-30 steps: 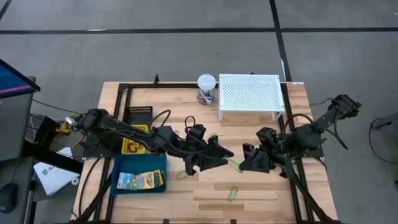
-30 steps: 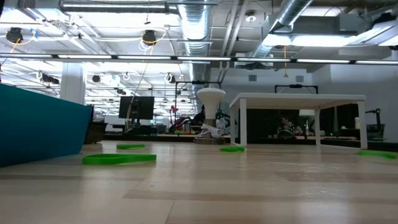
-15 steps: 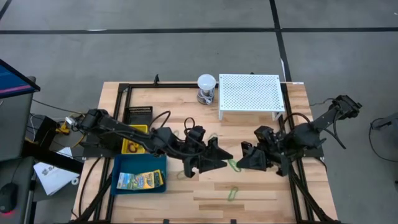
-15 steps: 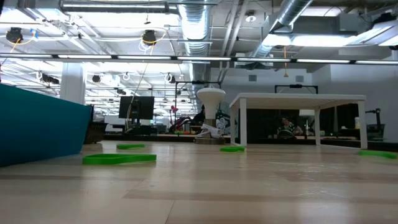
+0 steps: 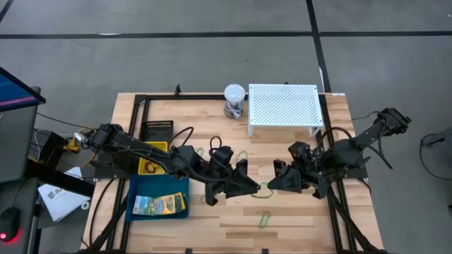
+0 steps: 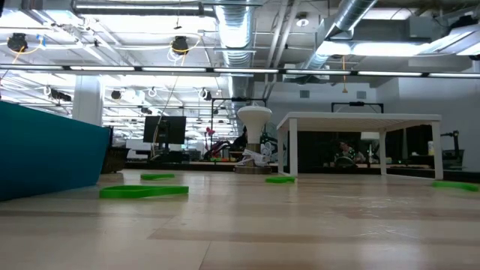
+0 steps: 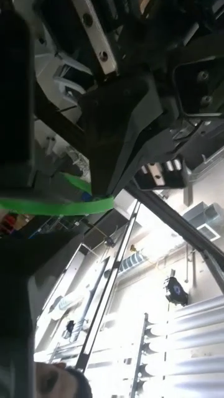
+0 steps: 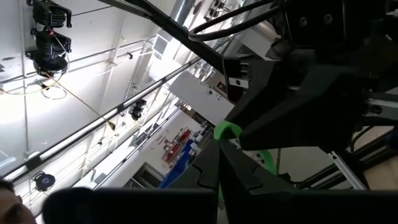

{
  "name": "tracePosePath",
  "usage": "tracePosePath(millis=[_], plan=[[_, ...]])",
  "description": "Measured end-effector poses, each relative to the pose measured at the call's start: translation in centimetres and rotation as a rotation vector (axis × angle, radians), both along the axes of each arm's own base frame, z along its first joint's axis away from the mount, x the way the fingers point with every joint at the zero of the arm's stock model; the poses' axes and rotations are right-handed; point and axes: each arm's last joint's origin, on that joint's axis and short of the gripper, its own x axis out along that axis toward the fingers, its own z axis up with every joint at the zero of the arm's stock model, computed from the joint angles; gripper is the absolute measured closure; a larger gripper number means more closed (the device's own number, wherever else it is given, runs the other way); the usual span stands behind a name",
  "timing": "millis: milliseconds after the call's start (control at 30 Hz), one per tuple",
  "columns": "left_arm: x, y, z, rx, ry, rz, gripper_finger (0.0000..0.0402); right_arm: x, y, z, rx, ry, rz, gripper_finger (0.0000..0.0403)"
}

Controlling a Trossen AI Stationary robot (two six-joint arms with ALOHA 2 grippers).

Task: Pick & Place Office Desk Supplies
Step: Put the rubber band from the shelf into the black bin

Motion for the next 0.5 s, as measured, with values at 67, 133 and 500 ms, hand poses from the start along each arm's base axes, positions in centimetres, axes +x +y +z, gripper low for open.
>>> tracePosePath(millis=[67, 133, 500], plan=[[-0.02, -0.05, -0.01, 0.004, -0.001, -0.008, 0.0351, 0.02, -0.03, 0.01, 0.000, 0.000, -0.001, 0.0403], [-0.06, -0.17, -0.01, 0.006, -0.001, -0.012, 0.0372, 0.05, -0.10, 0.01, 0.001, 0.000, -0.004, 0.0403], [0.02, -0.47, -0.42, 0.043, 0.033, 0.006, 0.0400, 0.17, -0.30, 0.03, 0.000, -0.002, -0.015, 0.0401]])
